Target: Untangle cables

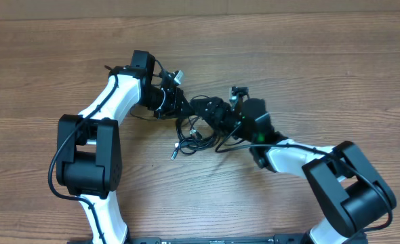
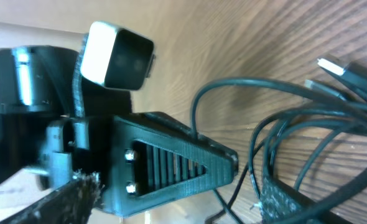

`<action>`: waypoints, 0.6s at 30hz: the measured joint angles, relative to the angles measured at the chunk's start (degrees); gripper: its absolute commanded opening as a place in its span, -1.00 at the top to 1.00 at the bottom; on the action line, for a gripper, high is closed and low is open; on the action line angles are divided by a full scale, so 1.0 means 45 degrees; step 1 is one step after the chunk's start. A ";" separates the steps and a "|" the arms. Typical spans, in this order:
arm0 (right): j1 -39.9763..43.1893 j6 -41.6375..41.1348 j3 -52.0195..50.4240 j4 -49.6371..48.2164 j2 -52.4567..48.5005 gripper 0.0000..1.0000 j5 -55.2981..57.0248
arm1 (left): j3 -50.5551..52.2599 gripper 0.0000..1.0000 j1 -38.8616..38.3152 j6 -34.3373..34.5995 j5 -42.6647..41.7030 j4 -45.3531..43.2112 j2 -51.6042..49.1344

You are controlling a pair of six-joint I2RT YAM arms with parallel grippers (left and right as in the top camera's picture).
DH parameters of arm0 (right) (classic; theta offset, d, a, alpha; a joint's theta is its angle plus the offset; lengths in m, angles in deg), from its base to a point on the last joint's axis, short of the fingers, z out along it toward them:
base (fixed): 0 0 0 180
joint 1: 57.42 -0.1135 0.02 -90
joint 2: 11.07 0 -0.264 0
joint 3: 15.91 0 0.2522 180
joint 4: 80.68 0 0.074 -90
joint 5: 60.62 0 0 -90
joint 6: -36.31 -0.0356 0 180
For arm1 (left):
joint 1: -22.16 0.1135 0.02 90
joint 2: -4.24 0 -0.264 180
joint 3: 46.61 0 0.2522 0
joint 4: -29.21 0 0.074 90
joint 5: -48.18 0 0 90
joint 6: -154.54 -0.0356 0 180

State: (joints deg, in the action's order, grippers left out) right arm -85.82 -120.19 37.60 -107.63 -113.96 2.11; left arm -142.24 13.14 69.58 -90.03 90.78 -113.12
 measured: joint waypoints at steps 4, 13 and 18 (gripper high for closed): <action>0.1171 0.0748 0.0000 0.0044 0.0000 -0.61 -0.1962 | 0.0000 0.79 0.0000 0.0097 0.0000 -0.0005 0.0000; 0.1758 0.3526 0.0311 0.4964 0.0597 -0.56 -0.3361 | 0.0000 0.79 0.0000 0.0136 0.0000 -0.0146 0.0000; 0.1792 0.5421 0.1953 0.9156 0.1530 -0.48 -0.2497 | 0.0000 0.80 0.0000 0.0136 0.0000 -0.0223 0.0000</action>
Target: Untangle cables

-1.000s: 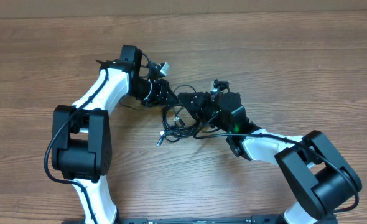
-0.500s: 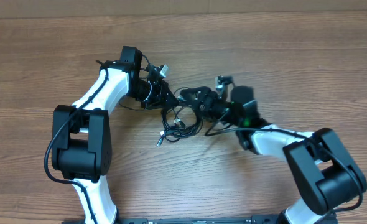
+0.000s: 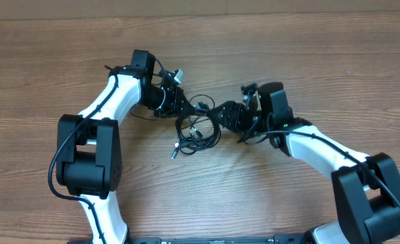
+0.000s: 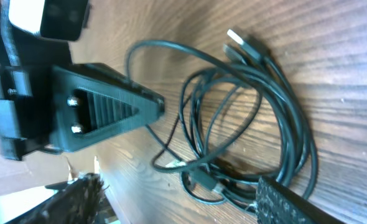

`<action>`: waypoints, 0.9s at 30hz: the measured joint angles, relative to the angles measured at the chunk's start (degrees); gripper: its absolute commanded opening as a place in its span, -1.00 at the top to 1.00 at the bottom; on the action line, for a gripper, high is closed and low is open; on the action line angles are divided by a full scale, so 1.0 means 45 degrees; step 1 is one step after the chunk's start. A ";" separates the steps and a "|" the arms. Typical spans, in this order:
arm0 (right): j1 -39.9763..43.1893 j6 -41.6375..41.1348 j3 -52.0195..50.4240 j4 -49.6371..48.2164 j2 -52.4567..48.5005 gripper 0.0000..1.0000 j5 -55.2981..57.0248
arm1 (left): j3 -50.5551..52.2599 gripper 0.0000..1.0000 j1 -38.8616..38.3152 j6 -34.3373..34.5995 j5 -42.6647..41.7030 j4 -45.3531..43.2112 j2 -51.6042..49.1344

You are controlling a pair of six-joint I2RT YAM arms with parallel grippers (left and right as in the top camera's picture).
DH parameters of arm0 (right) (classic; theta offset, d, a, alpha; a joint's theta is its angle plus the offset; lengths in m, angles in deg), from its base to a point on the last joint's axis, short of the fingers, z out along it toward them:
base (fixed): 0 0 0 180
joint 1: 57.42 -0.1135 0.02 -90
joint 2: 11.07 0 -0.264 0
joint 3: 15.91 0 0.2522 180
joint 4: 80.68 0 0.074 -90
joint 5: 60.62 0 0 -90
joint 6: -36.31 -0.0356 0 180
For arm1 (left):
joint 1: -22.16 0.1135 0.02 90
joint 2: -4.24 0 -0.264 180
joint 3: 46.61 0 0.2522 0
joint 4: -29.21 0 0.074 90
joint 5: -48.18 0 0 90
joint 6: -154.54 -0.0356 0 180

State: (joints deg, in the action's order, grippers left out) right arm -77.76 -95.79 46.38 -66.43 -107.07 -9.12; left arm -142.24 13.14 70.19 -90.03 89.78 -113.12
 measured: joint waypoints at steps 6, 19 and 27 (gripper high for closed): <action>0.0000 0.2268 0.0544 0.3381 0.0155 -0.37 0.0427 | 0.0000 0.81 0.0000 0.0000 0.0000 -0.0019 0.0000; -0.3706 0.4138 0.0544 0.2652 0.0155 0.00 0.6101 | 0.0000 0.79 0.0000 0.0005 0.0000 -0.0019 0.0000; -0.4333 0.4303 0.0544 0.1802 0.0155 0.09 0.7660 | 0.0000 0.80 0.0000 0.0053 -0.0534 0.0175 0.0000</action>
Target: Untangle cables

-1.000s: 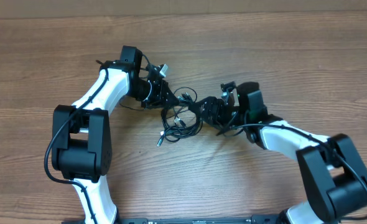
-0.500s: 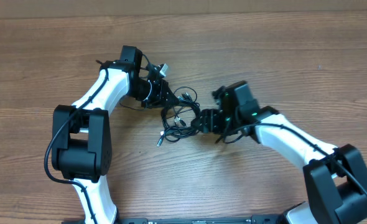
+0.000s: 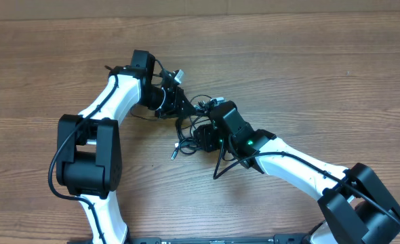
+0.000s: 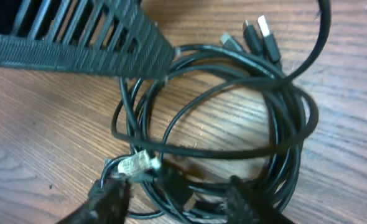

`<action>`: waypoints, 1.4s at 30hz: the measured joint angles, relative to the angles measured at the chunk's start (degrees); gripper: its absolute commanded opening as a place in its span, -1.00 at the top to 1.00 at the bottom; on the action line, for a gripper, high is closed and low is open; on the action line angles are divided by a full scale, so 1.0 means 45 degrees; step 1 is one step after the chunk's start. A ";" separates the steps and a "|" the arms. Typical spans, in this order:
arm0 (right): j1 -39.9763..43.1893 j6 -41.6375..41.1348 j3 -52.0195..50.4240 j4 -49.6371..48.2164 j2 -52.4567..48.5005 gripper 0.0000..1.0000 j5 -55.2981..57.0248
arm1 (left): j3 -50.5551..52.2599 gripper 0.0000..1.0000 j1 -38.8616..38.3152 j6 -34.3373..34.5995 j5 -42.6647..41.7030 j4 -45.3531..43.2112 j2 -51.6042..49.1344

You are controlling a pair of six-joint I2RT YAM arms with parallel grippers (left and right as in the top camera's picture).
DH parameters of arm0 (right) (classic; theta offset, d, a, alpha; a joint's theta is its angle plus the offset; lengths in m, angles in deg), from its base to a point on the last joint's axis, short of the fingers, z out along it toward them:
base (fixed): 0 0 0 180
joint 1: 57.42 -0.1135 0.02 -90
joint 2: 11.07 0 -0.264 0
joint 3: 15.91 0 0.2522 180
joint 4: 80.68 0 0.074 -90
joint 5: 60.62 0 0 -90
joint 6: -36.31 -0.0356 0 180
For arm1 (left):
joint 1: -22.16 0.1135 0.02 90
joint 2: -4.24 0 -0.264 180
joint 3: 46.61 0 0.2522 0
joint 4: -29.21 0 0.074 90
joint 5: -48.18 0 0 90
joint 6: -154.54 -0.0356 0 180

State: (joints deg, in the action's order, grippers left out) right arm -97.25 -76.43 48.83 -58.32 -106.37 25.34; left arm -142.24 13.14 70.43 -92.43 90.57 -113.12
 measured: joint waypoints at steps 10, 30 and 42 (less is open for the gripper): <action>-0.0034 0.0044 0.0000 -0.0442 0.0000 0.18 0.0141 | 0.0000 0.80 -0.0049 0.0005 -0.0384 0.0044 0.0000; -0.0170 0.0058 0.0000 -0.0772 -0.0457 0.51 0.0146 | 0.0000 0.79 -0.0253 0.0039 -0.0782 0.0049 0.0000; -0.0170 0.0068 0.0000 -0.1161 -0.0602 0.45 0.0432 | 0.0000 0.80 -0.0253 0.0039 -0.1282 0.0097 0.0000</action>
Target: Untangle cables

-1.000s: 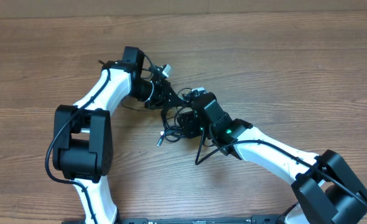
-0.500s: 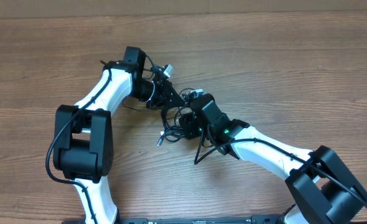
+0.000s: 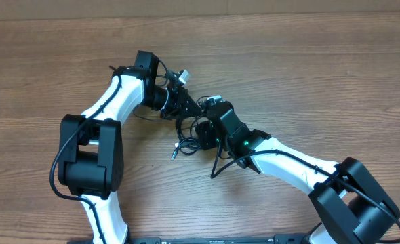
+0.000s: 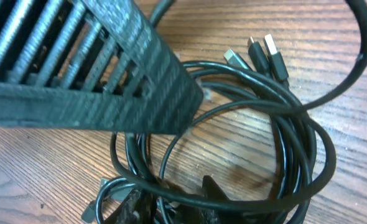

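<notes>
A tangle of thin black cables (image 3: 188,139) lies coiled on the wooden table, with one plug end (image 3: 174,154) trailing to the front left. My left gripper (image 3: 190,103) sits at the coil's far edge, its fingers drawn to a point on a strand. Pressed down into the coil's near side, my right gripper (image 3: 201,132) has its fingertips narrowed around several strands (image 4: 171,202). The right wrist view shows the coil (image 4: 264,124), a cluster of USB plugs (image 4: 267,53), and the left gripper's ribbed finger (image 4: 78,74) across the top.
The wooden table (image 3: 308,61) stretches all round the arms. Both arms reach inward from their bases at the front edge, the left arm (image 3: 112,102) bending round the left side. A thin black lead (image 3: 217,166) hangs off the right arm.
My right gripper has gone lower into the coil and its fingertips stand closer together, with strands between them. The left gripper has shifted slightly right, still at the coil's far edge.
My right gripper first sat close beside the left one at the coil's right. It was then drawn back to the right, showing the whole coil. After that it hovered open over the coil's near side, and now it is down among the strands.
</notes>
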`<action>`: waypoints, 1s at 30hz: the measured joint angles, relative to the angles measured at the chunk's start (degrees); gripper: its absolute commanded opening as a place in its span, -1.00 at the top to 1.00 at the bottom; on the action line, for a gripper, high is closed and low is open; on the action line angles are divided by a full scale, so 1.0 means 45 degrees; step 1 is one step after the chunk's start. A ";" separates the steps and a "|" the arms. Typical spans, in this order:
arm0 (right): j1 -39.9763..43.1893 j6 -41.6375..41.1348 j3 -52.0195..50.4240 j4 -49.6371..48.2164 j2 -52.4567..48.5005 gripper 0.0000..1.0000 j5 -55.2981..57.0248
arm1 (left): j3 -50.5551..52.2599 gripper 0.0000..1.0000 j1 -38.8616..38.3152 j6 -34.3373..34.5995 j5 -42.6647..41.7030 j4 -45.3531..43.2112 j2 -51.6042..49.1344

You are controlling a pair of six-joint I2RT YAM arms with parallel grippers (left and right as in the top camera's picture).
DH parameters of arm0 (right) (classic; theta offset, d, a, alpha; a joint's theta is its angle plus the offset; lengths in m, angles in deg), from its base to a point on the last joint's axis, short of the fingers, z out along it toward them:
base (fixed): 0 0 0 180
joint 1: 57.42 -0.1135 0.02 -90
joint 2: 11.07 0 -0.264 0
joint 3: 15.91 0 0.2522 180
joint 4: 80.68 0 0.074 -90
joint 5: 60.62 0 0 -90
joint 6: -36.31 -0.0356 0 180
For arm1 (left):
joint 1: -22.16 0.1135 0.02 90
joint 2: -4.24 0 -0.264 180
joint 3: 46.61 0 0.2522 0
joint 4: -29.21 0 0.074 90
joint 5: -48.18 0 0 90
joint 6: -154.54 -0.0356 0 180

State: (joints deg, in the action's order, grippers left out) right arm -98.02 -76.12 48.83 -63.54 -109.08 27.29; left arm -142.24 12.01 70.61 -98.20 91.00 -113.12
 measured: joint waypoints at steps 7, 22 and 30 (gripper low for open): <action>0.0000 -0.0005 0.0000 -0.0359 0.0000 0.79 0.0005 | 0.0000 0.80 0.0000 0.0000 -0.0058 0.0000 0.0000; 0.0160 -0.0015 0.0403 0.2812 0.0000 0.93 -0.0952 | 0.0005 -0.44 0.0121 0.0039 0.1180 -0.0243 0.0000; 0.2346 -0.0005 0.3643 0.8616 0.0000 0.93 -0.3089 | 0.0005 -0.46 0.0563 0.0044 0.2463 -0.0238 0.0000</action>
State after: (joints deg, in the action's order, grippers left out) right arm -87.46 -76.15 65.22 -24.77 -109.08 13.39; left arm -142.22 14.54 70.80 -87.12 89.93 -113.12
